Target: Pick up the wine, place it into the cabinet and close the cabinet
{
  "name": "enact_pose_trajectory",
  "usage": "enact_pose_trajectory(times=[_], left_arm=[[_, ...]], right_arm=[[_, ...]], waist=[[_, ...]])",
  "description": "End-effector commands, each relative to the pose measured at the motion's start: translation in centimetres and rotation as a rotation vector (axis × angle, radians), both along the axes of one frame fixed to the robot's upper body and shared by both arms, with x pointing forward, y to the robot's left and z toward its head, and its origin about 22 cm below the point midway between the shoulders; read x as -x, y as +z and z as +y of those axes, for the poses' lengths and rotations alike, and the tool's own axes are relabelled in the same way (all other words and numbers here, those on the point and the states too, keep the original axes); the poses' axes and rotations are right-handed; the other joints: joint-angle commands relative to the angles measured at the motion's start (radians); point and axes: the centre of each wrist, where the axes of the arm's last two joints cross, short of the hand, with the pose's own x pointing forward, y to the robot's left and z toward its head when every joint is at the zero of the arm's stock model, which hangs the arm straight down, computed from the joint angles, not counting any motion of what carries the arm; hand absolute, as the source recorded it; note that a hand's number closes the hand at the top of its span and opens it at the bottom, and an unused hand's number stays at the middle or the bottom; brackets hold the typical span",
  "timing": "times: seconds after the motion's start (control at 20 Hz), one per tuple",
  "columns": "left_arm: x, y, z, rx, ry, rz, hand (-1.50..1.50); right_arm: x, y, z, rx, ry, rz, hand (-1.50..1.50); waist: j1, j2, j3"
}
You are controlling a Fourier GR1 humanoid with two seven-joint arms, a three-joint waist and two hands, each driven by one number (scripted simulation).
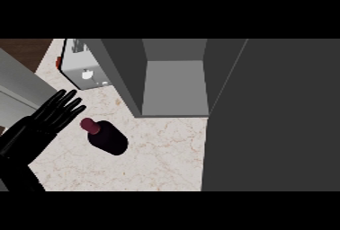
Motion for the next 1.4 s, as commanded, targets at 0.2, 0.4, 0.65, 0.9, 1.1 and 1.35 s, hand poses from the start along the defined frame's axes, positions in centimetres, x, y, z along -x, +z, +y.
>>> enact_pose_trajectory(times=[0.2, 0.4, 0.65, 0.9, 1.1, 1.35], left_arm=[[-0.1, -4.7, 0.7, -0.019, 0.034, 0.0, -1.5], [-2.6, -4.5, -1.0, -0.03, 0.045, 0.01, -1.5], [-3.6, -6.7, -0.7, -0.032, 0.013, 0.034, -1.5], [-1.2, -9.1, 1.1, -0.004, -0.011, 0.048, -1.5], [-3.5, -8.9, -1.1, -0.048, -0.019, 0.023, -1.5], [-4.5, -10.1, -0.4, -0.015, -0.002, 0.044, -1.5]], right_arm=[[3.5, 0.8, -1.1, -0.033, 0.047, -0.055, -1.5], [3.9, 2.0, -0.7, -0.031, 0.028, -0.046, -1.5], [2.9, 2.3, -0.1, -0.037, 0.031, -0.033, -1.5], [4.5, 2.5, -0.1, -0.038, 0.044, -0.047, -1.5], [3.9, 1.8, -0.7, -0.03, 0.031, -0.051, -1.5], [3.8, 2.4, -0.1, -0.035, 0.049, -0.038, -1.5]], waist=[[-0.001, 0.0, 0.001], [-0.002, -0.001, 0.0], [0.0, 0.001, 0.0], [0.001, -0.002, 0.0], [0.0, 0.0, 0.001], [-0.003, 0.001, 0.0]])
